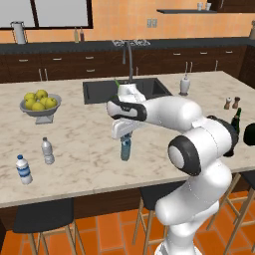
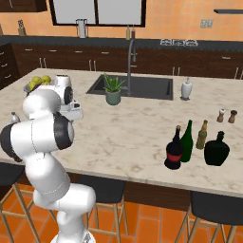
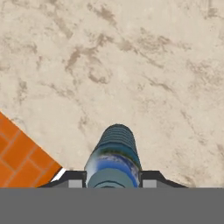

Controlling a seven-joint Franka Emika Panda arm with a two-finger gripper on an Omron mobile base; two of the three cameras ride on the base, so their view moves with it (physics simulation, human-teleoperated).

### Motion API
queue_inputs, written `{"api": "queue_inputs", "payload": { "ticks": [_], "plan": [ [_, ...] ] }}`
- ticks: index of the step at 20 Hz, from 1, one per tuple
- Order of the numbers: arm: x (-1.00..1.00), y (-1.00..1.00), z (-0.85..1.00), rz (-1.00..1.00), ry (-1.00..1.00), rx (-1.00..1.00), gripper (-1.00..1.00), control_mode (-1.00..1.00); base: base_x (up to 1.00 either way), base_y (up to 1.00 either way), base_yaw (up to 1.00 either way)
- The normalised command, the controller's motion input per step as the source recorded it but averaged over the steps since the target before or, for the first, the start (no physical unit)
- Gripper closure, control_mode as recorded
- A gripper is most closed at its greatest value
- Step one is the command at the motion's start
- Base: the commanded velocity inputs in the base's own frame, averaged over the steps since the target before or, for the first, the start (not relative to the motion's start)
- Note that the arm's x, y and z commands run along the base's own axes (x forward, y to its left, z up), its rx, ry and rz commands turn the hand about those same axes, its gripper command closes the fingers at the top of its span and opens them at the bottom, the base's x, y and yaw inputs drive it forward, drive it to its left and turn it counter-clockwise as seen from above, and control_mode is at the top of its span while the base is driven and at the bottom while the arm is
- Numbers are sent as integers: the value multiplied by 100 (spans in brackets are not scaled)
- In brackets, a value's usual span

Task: Move the plastic bottles in the middle to the plastics group, and the glass bottles in the middle to the glass group.

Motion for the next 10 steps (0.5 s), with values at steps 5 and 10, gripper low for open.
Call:
{"api": "queue_inputs", "payload": {
  "ticks": [5, 10],
  "plan": [
    [0, 100, 5, 23, 0, 5, 100, -100, 0, 0, 0],
    [0, 100, 1, 20, 0, 2, 100, -100, 0, 0, 0]
  ]
}}
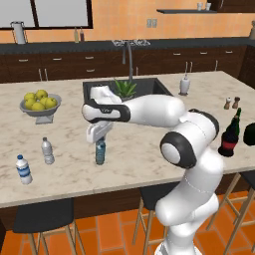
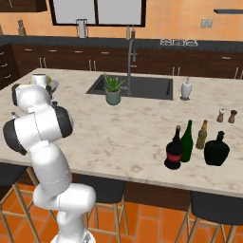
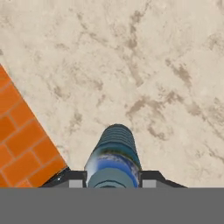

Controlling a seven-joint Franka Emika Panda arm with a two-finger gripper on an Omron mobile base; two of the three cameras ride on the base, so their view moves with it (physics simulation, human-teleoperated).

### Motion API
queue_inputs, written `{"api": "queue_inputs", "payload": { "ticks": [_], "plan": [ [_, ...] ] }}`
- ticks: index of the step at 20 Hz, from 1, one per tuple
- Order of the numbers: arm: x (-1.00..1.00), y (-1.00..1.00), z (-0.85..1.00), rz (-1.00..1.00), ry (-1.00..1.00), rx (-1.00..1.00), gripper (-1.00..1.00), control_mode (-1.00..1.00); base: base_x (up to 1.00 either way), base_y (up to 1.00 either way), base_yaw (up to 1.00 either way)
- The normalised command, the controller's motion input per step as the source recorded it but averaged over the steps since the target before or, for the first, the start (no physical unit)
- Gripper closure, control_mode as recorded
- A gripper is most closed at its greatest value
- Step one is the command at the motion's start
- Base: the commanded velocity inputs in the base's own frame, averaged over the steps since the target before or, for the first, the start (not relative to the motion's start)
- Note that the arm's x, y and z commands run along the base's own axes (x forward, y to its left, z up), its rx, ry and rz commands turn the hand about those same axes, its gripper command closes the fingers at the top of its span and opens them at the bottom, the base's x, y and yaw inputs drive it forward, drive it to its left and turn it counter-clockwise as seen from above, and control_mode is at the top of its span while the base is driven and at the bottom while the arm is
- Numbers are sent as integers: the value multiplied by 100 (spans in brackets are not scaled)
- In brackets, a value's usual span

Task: Move the plastic bottles in the middle to the plastics group, and the glass bottles in the middle to the glass group.

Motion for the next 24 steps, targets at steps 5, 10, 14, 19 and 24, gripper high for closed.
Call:
{"api": "queue_inputs", "payload": {
  "ticks": [5, 10, 14, 19, 24],
  "plan": [
    [11, 100, 0, 12, -5, 1, 100, -100, 0, 0, 0],
    [21, 96, -10, 8, -9, 6, 100, -100, 0, 0, 0],
    [13, 55, -51, 8, -4, 5, 100, -100, 0, 0, 0],
    [15, 25, -66, 3, 0, 4, 100, -100, 0, 0, 0],
    [14, 7, -52, 2, 0, 9, 100, -100, 0, 0, 0]
  ]
}}
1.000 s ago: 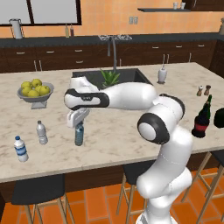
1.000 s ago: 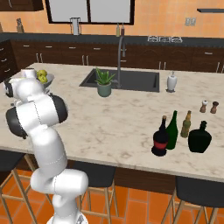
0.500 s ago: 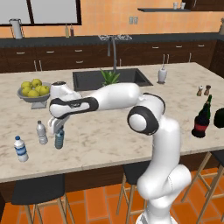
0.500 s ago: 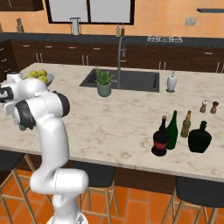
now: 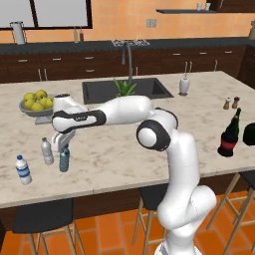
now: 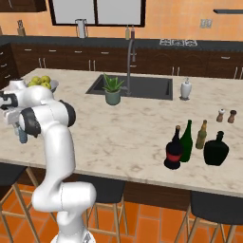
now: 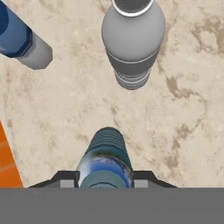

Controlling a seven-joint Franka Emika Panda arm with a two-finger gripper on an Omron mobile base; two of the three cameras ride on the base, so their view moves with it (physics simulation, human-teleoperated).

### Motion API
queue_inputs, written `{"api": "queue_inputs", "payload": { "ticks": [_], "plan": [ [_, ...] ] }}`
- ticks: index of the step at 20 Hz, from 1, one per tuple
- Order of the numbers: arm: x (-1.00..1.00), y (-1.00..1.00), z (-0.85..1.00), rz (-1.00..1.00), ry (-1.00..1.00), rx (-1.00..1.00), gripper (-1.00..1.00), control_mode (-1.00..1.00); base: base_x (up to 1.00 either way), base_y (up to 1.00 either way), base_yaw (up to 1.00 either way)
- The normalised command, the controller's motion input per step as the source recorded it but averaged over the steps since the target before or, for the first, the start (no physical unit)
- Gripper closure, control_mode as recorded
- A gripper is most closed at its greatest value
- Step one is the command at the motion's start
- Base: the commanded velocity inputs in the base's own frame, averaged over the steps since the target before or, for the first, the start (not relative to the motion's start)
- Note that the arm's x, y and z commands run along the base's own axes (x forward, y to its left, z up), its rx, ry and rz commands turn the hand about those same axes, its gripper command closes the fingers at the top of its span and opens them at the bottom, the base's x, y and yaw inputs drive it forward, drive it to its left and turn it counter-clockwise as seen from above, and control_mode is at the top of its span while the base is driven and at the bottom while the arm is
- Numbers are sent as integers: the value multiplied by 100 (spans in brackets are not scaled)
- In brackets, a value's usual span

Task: Move the plastic bottles in the middle to the plastics group, and the glass bottles in the middle to the glass group.

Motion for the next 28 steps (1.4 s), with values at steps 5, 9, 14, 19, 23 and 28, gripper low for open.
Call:
{"api": "queue_inputs", "payload": {
  "ticks": [5, 9, 14, 19, 23, 28],
  "plan": [
    [-6, 13, -48, 5, 0, 9, -100, -100, 0, 0, 0],
    [-21, 21, -25, 4, 0, 12, -100, -100, 0, 0, 0],
    [-6, 1, 5, 1, -1, 6, -100, -100, 0, 0, 0],
    [-2, -5, 60, 0, -2, 1, -100, -100, 0, 0, 0],
    [-21, -51, 56, 0, -7, 1, -100, -100, 0, 0, 0],
    [-20, -92, 25, 0, -14, 0, -100, -100, 0, 0, 0]
  ]
}}
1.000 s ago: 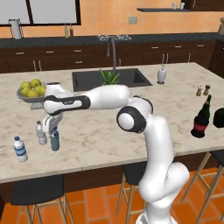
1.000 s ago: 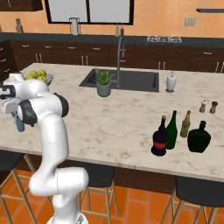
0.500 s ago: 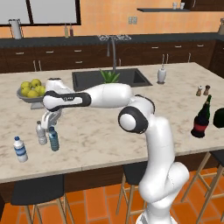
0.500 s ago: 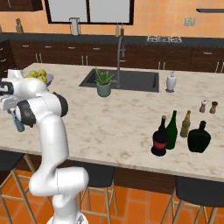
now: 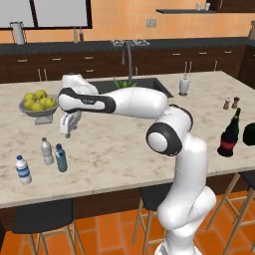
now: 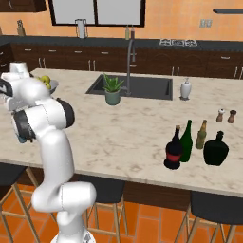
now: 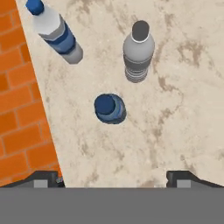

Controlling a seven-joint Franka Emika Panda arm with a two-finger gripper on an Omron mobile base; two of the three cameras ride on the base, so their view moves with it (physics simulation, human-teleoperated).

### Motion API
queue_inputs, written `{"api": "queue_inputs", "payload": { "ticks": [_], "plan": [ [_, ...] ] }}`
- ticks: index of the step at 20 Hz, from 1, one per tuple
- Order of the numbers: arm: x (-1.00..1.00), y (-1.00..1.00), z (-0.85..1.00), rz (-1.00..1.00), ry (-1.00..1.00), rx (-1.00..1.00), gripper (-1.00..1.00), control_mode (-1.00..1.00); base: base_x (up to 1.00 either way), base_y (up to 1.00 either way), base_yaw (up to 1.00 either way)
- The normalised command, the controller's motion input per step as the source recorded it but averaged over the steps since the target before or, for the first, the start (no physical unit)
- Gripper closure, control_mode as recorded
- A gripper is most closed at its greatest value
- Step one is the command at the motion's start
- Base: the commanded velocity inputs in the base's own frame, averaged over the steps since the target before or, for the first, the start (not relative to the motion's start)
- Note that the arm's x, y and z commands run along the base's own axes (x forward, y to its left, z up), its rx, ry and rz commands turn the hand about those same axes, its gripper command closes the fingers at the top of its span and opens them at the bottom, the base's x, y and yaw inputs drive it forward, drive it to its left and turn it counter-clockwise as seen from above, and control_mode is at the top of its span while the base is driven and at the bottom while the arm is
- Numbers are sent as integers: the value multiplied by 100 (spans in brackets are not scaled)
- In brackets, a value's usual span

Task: Move the plastic bottles in the middle to the plastics group, and the glass bottles in the middle to the glass group.

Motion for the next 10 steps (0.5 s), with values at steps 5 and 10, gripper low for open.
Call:
{"api": "queue_inputs", "payload": {
  "ticks": [5, 10],
  "plan": [
    [-53, -100, 8, -2, -3, 0, -100, -100, 0, 0, 0],
    [-70, -97, 8, -6, -2, 0, -100, -100, 0, 0, 0]
  ]
}}
